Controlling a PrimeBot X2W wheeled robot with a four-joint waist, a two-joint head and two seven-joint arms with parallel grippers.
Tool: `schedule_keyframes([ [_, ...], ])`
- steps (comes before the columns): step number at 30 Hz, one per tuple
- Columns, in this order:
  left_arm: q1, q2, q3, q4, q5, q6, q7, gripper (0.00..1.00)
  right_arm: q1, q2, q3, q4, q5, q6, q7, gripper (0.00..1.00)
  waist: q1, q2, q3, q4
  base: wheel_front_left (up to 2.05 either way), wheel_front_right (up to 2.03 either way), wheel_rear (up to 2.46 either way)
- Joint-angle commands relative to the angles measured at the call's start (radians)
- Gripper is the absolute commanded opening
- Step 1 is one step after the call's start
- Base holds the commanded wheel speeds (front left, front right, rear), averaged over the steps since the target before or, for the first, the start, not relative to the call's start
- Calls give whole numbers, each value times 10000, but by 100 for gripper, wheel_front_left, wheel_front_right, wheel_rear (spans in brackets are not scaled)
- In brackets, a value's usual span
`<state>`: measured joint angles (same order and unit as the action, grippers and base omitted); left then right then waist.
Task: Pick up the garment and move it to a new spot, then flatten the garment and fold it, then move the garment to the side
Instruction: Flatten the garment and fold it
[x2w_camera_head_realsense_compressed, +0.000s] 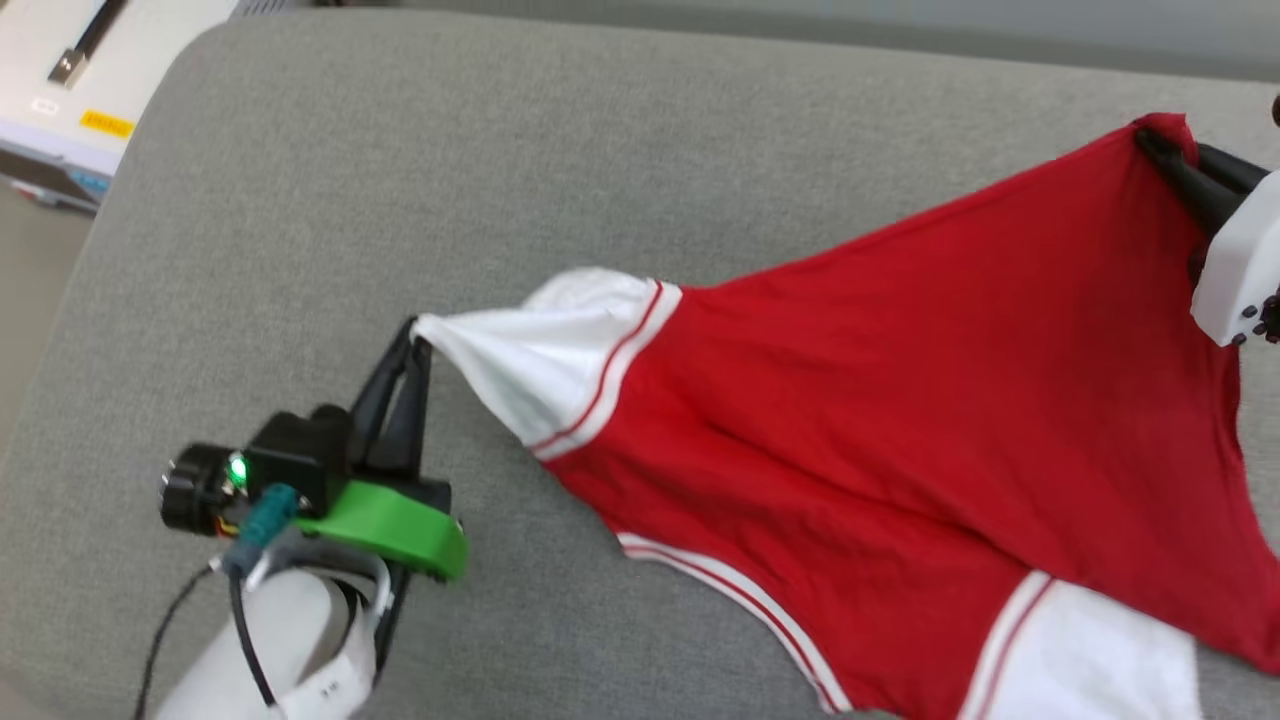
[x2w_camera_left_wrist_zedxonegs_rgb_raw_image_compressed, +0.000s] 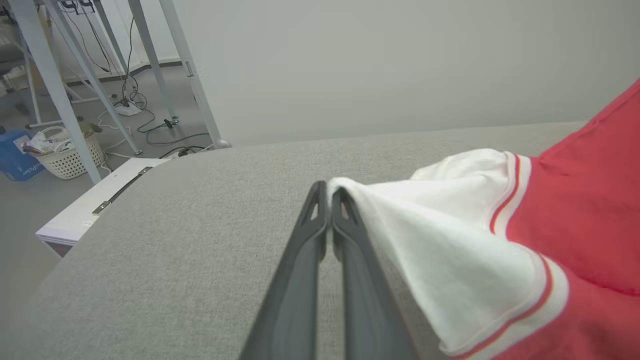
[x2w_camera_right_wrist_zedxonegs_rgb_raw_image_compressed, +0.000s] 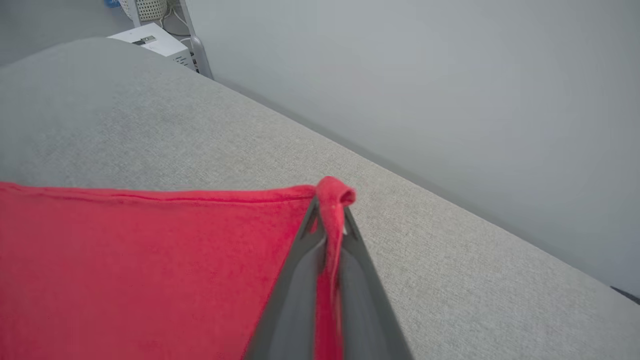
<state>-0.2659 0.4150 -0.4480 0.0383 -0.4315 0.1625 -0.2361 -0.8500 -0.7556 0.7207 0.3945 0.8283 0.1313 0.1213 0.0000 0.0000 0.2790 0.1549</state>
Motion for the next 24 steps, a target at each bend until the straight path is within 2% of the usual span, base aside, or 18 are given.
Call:
schedule_keyframes([
  [1, -415, 185, 143, -100, -54, -32, 41, 0, 229, 43, -148, -113, -82, -6, -311, 0, 0, 0, -732, -507, 0, 0, 0],
  [7, -1796, 738, 440, -598, 84, -309, 513, 0, 471, 124, -912, -787, -471, -6, -851, 0, 0, 0, -1078, -857, 0, 0, 0],
  [13, -3704, 1010, 466, -873, 246, -800, 1172, 0, 426, 281, -1878, -1657, -928, -6, -675, 0, 0, 0, -965, -1135, 0, 0, 0],
  [18, -5726, 855, 509, -555, 220, -1250, 1555, 0, -52, 467, -2635, -2192, -1418, -6, -155, 0, 0, 0, -349, -1268, 0, 0, 0],
  [24, -8657, 507, 454, 251, 353, -1862, 1840, 0, -1784, 750, -3501, -2410, -1781, -6, 632, 0, 0, 0, 922, -1378, 0, 0, 0],
])
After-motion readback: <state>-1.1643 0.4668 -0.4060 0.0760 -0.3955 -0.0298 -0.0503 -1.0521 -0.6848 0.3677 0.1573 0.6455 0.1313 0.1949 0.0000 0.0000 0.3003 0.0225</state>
